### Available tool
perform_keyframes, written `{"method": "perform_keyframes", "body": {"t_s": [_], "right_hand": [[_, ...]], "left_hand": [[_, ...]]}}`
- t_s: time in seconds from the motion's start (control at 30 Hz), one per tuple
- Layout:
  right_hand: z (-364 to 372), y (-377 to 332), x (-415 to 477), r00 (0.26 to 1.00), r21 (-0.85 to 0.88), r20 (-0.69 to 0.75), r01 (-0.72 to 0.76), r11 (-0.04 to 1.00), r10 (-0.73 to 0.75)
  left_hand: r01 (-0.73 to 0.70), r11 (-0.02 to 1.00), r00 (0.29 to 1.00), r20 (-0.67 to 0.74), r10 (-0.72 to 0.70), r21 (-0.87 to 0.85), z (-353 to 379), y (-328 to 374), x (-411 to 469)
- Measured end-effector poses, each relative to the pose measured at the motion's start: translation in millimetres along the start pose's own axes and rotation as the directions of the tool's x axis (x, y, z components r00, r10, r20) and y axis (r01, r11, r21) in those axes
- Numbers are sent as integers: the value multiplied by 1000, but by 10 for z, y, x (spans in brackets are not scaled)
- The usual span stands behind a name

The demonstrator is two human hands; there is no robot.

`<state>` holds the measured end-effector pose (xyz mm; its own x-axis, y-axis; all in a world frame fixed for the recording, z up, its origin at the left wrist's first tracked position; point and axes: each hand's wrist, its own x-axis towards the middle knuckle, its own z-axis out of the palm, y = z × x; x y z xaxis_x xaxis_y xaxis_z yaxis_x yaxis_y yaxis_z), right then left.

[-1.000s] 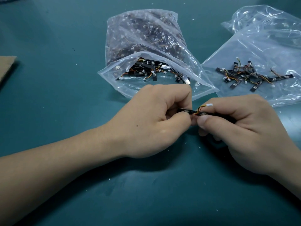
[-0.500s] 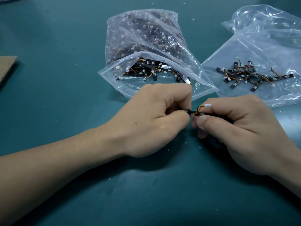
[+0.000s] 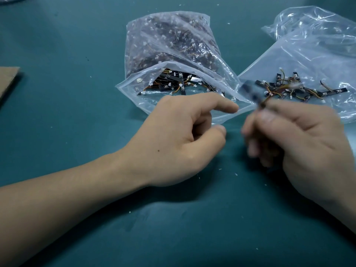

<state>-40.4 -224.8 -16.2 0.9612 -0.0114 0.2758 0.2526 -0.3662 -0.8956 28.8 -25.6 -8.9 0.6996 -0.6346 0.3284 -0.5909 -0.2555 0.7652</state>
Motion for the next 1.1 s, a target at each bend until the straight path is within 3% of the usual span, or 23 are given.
{"method": "perform_keyframes", "body": {"t_s": [0.1,0.27,0.4,0.5,0.6,0.8,0.97,1.1], "right_hand": [[27,55,40,993,107,-80,-81,991,90],[46,62,-14,995,-212,100,13,977,9],[38,6,-37,994,-188,108,27,982,-7],[39,-7,-21,988,-254,154,57,966,-18],[49,-13,-7,981,-349,191,100,932,-34],[43,-8,-3,981,-344,191,97,934,-32],[45,-13,-5,982,-357,186,100,929,-35],[45,-14,-9,981,-359,191,103,928,-35]], "left_hand": [[-19,999,984,-179,26,40,-7,-16,-6],[-22,922,972,-206,110,386,22,11,-18],[144,772,989,-67,-131,619,34,-22,-7],[183,676,962,12,-273,713,56,-37,-8],[155,640,962,31,-270,753,57,-34,-5],[98,699,984,37,-175,709,51,-24,-16],[158,666,967,24,-255,729,65,-23,-22],[70,715,990,42,-137,696,43,-12,-17]]}}
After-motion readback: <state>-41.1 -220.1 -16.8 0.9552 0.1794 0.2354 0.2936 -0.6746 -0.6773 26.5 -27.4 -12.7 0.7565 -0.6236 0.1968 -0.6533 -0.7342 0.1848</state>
